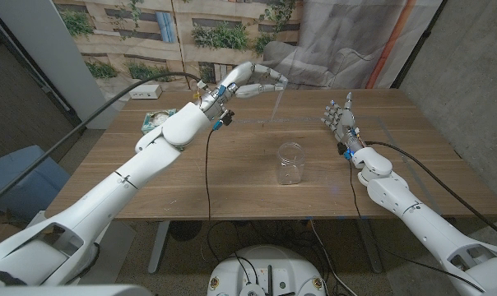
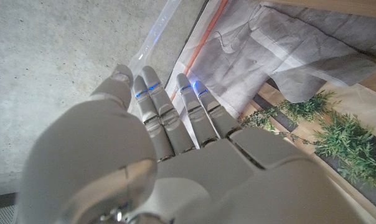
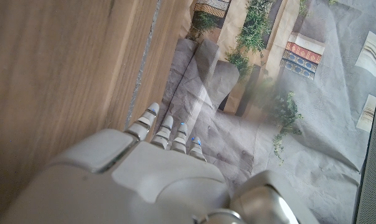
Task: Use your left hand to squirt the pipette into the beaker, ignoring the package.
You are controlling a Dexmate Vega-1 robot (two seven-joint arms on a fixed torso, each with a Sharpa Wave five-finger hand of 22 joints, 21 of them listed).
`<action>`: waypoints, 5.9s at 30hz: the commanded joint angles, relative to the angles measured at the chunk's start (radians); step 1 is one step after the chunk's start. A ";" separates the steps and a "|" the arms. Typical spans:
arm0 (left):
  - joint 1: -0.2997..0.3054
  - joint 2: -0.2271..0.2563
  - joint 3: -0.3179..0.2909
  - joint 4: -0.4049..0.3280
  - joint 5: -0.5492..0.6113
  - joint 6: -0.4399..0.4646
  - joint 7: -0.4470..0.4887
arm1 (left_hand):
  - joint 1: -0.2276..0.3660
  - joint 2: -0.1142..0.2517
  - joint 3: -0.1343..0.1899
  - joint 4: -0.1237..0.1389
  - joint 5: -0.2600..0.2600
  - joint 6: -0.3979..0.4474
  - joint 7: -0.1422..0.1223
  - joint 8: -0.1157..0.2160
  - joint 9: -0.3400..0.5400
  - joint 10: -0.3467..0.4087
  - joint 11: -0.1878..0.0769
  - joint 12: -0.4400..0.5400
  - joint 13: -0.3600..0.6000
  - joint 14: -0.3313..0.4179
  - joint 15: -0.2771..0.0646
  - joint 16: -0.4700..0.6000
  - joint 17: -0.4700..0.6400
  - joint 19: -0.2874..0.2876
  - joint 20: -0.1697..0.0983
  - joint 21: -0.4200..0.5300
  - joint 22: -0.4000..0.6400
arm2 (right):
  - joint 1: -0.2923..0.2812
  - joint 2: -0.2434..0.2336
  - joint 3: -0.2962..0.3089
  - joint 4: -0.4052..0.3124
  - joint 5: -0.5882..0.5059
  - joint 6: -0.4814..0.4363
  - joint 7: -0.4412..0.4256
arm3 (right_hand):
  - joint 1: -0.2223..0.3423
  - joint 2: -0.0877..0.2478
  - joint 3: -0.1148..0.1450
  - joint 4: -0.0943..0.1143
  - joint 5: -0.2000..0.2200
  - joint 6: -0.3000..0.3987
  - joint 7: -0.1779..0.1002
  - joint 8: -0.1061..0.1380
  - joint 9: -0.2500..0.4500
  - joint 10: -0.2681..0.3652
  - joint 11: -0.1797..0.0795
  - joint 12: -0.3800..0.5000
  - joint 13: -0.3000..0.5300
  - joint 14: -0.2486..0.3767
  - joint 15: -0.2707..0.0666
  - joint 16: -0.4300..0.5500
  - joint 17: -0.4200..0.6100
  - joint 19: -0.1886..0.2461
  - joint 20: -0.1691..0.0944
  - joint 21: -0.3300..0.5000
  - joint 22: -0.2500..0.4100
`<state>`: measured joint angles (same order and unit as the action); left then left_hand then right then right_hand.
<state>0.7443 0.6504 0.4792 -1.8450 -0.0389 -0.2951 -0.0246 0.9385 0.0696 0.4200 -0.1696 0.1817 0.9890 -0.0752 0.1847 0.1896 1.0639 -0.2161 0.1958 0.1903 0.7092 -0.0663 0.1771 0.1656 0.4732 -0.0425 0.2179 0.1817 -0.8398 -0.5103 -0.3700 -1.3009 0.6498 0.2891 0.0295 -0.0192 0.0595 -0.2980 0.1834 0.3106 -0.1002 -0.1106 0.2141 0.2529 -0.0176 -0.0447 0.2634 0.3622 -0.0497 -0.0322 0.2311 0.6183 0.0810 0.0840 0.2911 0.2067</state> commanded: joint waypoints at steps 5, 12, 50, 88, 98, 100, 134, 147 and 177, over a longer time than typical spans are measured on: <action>0.026 -0.015 -0.018 0.082 0.007 -0.018 0.083 | -0.008 0.002 0.009 -0.001 0.003 -0.003 -0.001 0.004 0.002 -0.002 -0.001 0.006 0.002 -0.004 -0.141 -0.003 0.001 0.006 0.006 0.000 0.002 | 0.000 0.000 0.000 0.000 0.000 0.000 0.000 | 0.000 0.059 -0.007 -0.001 0.004 0.001 -0.010 0.004 0.002 -0.005 -0.005 0.003 0.002 -0.008 -0.082 0.006 0.004 0.007 0.002 -0.003 0.005; 0.041 -0.022 -0.024 0.125 -0.002 -0.028 0.112 | -0.009 0.001 0.009 -0.002 0.003 -0.003 -0.001 0.005 0.002 -0.003 -0.001 0.006 0.002 -0.004 -0.141 -0.003 0.002 0.004 0.006 -0.001 0.002 | 0.000 0.000 0.000 -0.001 0.000 0.000 0.000 | 0.000 0.058 -0.008 -0.001 0.004 0.001 -0.009 0.003 0.002 -0.007 -0.014 0.002 0.001 -0.008 -0.083 0.006 0.004 0.008 0.002 -0.002 0.005; 0.039 -0.102 0.034 0.339 -0.030 -0.105 0.167 | -0.027 -0.006 0.012 0.001 0.002 -0.015 -0.003 0.002 0.002 -0.016 -0.001 0.004 0.002 -0.010 -0.134 -0.005 0.000 0.017 0.012 0.004 0.003 | 0.000 0.000 0.000 0.001 0.000 0.000 0.000 | 0.000 0.059 -0.007 -0.001 0.005 0.001 -0.009 0.003 0.002 -0.005 -0.007 0.002 0.001 -0.008 -0.083 0.006 0.004 0.008 0.002 -0.003 0.005; 0.029 -0.153 0.071 0.462 -0.048 -0.189 0.170 | -0.030 -0.006 0.019 -0.002 0.003 -0.027 -0.011 0.001 0.002 -0.029 -0.001 0.004 0.002 -0.012 -0.138 -0.003 0.002 0.017 0.008 0.004 0.005 | 0.000 0.000 0.000 0.000 0.000 0.000 0.000 | 0.000 0.059 -0.007 -0.001 0.005 0.001 -0.009 0.004 0.002 -0.012 0.000 -0.001 0.000 -0.009 -0.082 0.006 0.003 0.007 0.002 -0.003 0.005; 0.038 -0.148 0.066 0.462 -0.042 -0.199 0.176 | -0.013 0.007 0.026 -0.008 0.004 -0.006 -0.014 0.011 0.002 -0.012 -0.002 0.011 0.003 -0.009 -0.147 0.003 0.004 0.018 0.006 0.005 0.006 | 0.000 0.000 0.000 0.000 0.000 0.000 0.000 | 0.000 0.059 -0.007 -0.001 0.005 0.000 -0.009 0.003 0.002 -0.002 -0.008 0.002 0.001 -0.009 -0.084 0.006 0.003 0.008 0.002 -0.003 0.005; 0.039 -0.150 0.066 0.462 -0.041 -0.202 0.178 | -0.007 0.011 0.028 -0.010 0.005 -0.002 -0.014 0.012 0.002 -0.006 -0.004 0.013 0.003 -0.006 -0.148 0.005 0.005 0.019 0.004 0.006 0.006 | 0.000 0.000 0.000 0.000 0.000 0.000 0.000 | 0.000 0.059 -0.007 -0.001 0.005 0.000 -0.009 0.004 0.002 -0.003 -0.007 0.002 0.001 -0.009 -0.084 0.006 0.003 0.008 0.002 -0.003 0.005; 0.048 -0.175 0.060 0.481 -0.006 -0.233 0.235 | 0.108 0.037 0.024 -0.014 -0.007 0.091 0.000 0.033 0.005 0.116 -0.004 0.046 0.007 0.065 -0.169 0.024 0.016 0.052 -0.032 0.018 0.006 | 0.001 0.000 0.000 0.000 0.000 0.000 0.000 | 0.000 0.058 -0.008 -0.001 0.005 0.000 -0.009 0.003 0.002 -0.005 -0.004 0.002 0.003 -0.007 -0.082 0.007 0.003 0.007 0.001 -0.003 0.005; 0.058 -0.188 0.053 0.486 0.044 -0.232 0.307 | 0.138 0.034 0.013 -0.009 0.005 0.127 -0.011 0.047 0.008 0.158 0.000 0.056 0.009 0.093 -0.173 0.024 0.016 0.058 -0.046 0.019 0.007 | 0.000 0.000 0.000 -0.001 0.000 -0.001 -0.001 | 0.000 0.058 -0.008 -0.001 0.005 0.000 -0.008 0.003 0.002 -0.006 -0.014 0.001 0.002 -0.008 -0.086 0.007 0.003 0.007 0.002 -0.003 0.005; 0.083 -0.130 0.035 0.394 -0.085 -0.097 0.213 | 0.059 0.029 -0.008 0.022 -0.006 0.012 0.003 0.001 0.008 0.052 -0.001 0.006 0.007 0.026 -0.148 -0.012 0.000 0.026 -0.013 0.008 0.008 | 0.000 0.000 0.000 0.000 0.000 0.000 0.000 | 0.000 0.059 -0.007 -0.001 0.004 0.002 -0.008 0.003 0.002 -0.003 -0.008 0.004 0.003 -0.007 -0.083 0.007 0.003 0.008 0.002 -0.003 0.005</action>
<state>0.8242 0.5074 0.5170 -1.4369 -0.0966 -0.4094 0.2087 1.0114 0.0966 0.4150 -0.1529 0.1770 1.0077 -0.0725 0.1884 0.1949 1.1226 -0.2180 0.2032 0.1953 0.7410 -0.0770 0.1694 0.1626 0.5032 -0.0480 0.2283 0.1887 -0.8396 -0.5100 -0.3702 -1.3009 0.6499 0.2887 0.0288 -0.0192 0.0595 -0.2980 0.1834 0.3106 -0.1002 -0.1106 0.2140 0.2531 -0.0214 -0.0482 0.2633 0.3622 -0.0497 -0.0322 0.2311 0.6183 0.0810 0.0840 0.2911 0.2067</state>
